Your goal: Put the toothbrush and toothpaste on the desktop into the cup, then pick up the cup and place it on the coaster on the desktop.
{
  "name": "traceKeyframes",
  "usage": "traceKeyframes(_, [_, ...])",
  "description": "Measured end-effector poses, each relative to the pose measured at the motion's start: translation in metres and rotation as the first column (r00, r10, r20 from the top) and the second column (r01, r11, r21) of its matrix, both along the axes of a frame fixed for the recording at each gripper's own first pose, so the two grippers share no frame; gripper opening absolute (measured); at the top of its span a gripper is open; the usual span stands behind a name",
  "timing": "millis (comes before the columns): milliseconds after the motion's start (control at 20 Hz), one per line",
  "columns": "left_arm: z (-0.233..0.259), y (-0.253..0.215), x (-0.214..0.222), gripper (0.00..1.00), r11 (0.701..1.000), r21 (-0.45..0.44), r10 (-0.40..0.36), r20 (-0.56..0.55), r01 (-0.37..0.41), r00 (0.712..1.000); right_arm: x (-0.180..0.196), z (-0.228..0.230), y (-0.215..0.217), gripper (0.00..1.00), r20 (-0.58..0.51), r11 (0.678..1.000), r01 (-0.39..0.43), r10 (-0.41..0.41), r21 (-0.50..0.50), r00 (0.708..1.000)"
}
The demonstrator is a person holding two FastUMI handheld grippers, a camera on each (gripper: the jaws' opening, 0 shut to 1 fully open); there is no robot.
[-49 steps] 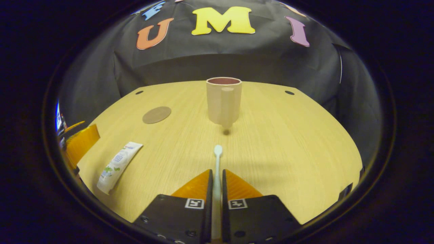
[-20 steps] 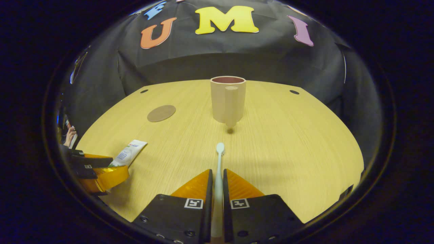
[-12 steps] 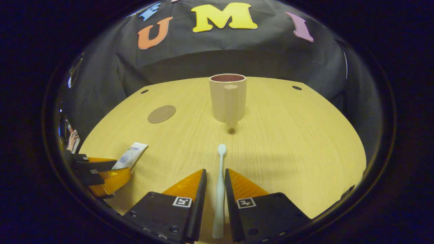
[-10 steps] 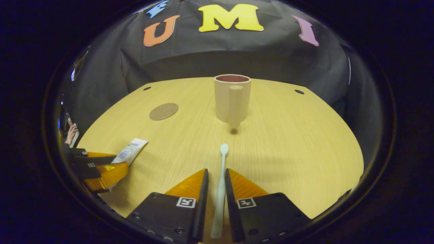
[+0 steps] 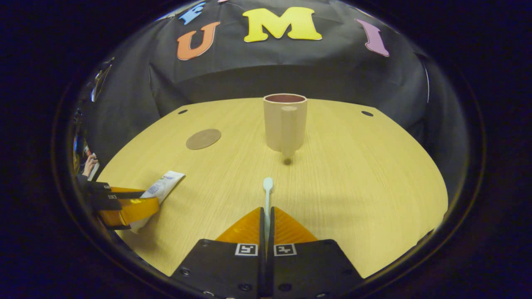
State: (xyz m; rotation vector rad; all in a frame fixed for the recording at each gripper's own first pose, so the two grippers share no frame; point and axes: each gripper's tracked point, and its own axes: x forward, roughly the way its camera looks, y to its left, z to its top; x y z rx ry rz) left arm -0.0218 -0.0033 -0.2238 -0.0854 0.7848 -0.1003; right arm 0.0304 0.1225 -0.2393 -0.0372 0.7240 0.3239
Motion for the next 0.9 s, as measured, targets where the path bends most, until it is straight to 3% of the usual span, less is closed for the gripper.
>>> traceKeyframes(400, [0.025,0.008,0.007,0.30,0.998,-0.061,0.018,0.166,-0.008,0.986,-0.005,0.031,-0.005,0.00,0.085,1.000,-0.011,0.009,0.016,0.996])
traceKeyframes(550, [0.049,0.008,0.009,0.30,1.000,-0.012,-0.019,0.273,0.023,0.962,-0.005,0.051,-0.004,0.00,0.120,0.999,-0.010,0.006,0.030,0.993])
traceKeyframes(750, [0.079,-0.015,0.013,0.30,0.993,-0.077,-0.063,0.347,0.095,0.936,0.008,0.091,0.003,0.00,0.184,0.998,-0.008,-0.004,0.065,0.983])
traceKeyframes(900, [0.100,-0.016,0.019,0.30,0.990,-0.069,-0.085,0.414,0.125,0.906,0.030,0.126,0.009,0.00,0.254,0.996,-0.005,-0.019,0.093,0.967])
